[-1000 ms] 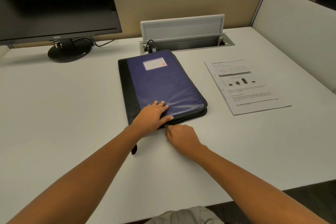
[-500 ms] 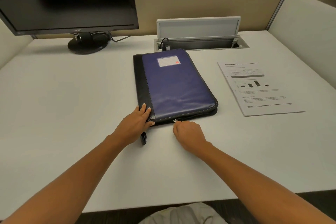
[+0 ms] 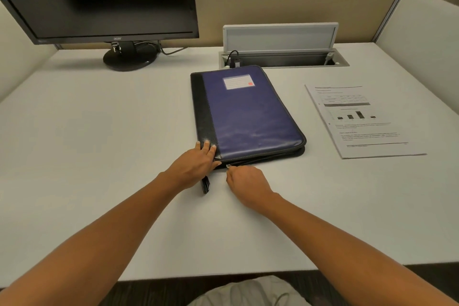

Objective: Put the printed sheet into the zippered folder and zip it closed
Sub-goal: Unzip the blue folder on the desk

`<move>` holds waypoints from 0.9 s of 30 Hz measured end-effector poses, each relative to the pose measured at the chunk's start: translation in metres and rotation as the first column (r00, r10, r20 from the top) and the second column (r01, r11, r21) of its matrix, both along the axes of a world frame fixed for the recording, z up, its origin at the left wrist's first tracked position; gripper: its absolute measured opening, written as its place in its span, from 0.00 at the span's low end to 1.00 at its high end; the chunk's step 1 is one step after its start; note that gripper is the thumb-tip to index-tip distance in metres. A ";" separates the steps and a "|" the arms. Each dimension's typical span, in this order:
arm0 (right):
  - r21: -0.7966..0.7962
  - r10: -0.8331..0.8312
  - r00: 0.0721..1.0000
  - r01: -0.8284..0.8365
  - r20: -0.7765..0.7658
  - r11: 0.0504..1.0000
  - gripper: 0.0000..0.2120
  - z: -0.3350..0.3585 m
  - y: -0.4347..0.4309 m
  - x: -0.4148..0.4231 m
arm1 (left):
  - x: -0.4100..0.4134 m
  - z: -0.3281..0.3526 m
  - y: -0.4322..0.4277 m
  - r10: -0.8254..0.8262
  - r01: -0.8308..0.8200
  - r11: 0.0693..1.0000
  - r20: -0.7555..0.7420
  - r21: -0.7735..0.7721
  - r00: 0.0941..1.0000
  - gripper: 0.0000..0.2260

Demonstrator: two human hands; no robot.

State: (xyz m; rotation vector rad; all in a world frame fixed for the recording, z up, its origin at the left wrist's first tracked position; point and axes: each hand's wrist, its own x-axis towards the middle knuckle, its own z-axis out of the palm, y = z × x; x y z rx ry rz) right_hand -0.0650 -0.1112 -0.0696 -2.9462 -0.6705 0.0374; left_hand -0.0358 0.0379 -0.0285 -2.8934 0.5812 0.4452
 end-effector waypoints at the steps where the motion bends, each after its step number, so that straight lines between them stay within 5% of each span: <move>1: 0.026 -0.015 1.000 0.015 -0.004 1.000 0.10 0.000 0.000 0.000 | 0.000 0.000 0.000 -0.007 0.007 1.000 0.004 0.014 1.000 0.26; 15: 0.152 -0.091 0.995 0.097 -0.042 0.984 0.14 0.005 0.009 -0.003 | 0.003 0.001 -0.005 -0.068 0.068 0.994 0.004 0.082 0.998 0.25; 27: 0.186 0.092 0.990 -0.071 -0.105 0.980 0.15 0.008 0.017 0.001 | -0.001 0.013 -0.009 -0.103 0.098 0.993 0.073 0.071 0.992 0.23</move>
